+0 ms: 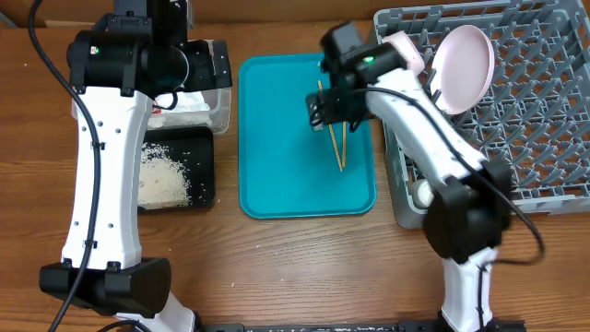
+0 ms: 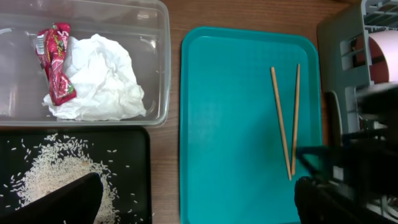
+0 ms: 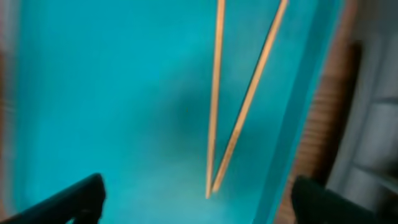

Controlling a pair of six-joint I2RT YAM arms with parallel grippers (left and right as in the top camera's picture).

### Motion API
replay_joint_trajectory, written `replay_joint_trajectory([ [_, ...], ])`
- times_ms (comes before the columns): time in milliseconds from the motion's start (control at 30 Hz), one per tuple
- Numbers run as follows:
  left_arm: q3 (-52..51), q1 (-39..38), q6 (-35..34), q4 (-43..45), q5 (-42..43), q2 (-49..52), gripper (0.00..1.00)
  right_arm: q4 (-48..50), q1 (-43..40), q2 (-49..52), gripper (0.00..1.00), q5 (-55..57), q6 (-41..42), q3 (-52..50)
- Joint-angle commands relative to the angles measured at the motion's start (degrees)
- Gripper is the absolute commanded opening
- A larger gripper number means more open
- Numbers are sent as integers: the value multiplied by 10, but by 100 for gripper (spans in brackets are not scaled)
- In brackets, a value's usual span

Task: Sort waste into correct bins and load items into the dishwasher
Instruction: 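Lower the right gripper onto the chopsticks on the teal tray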

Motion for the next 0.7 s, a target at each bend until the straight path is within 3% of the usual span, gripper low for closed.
replay_joint_trajectory([
  [0, 6, -2, -3, 0, -4, -4, 100, 29, -1, 33, 100, 5, 1, 1],
  [200, 6, -2, -3, 0, -4, -4, 100, 64, -2, 56, 100, 12, 1, -15],
  [667, 6, -2, -3, 0, -4, -4, 100, 168, 0, 57, 62, 25, -28, -107],
])
